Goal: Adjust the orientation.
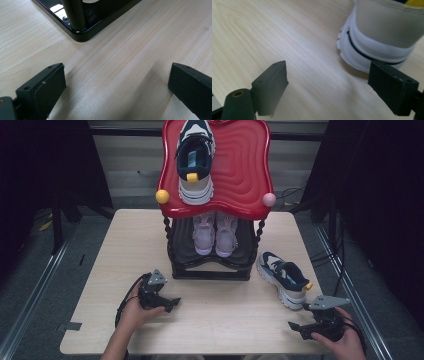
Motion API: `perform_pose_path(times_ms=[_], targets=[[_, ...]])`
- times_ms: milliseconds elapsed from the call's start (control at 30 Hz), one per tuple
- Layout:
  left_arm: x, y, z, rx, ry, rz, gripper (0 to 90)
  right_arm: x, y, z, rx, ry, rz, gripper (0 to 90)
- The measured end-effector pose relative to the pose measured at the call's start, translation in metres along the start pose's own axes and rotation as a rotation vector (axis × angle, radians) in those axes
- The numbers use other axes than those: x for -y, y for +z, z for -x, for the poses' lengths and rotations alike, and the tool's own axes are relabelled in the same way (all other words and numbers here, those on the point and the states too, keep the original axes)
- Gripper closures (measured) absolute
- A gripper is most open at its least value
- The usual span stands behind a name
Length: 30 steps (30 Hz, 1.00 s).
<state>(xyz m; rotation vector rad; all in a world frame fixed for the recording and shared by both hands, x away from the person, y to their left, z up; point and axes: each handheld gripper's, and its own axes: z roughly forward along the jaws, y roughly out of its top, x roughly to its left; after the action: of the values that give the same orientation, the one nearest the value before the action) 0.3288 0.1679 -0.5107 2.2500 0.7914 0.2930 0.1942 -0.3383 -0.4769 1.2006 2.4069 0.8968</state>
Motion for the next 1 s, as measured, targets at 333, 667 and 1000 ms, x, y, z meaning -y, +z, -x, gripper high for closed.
perform_pose_path(times_ms=[333, 667, 1000], targets=[[0.0, 0.0, 0.0, -0.001, 0.002, -0.004, 0.7, -0.013, 0.009, 0.003, -0.001, -0.001, 0.011, 15.4], [0.0, 0.0, 0.0, 0.003, 0.004, -0.003, 0.1, -0.035, 0.024, -0.016, -0.035, -0.076, 0.013, 18.0], [0.0, 0.0, 0.0, 0.005, 0.001, -0.005, 0.0, -0.017, 0.006, 0.005, 0.01, -0.024, -0.013, 18.3]])
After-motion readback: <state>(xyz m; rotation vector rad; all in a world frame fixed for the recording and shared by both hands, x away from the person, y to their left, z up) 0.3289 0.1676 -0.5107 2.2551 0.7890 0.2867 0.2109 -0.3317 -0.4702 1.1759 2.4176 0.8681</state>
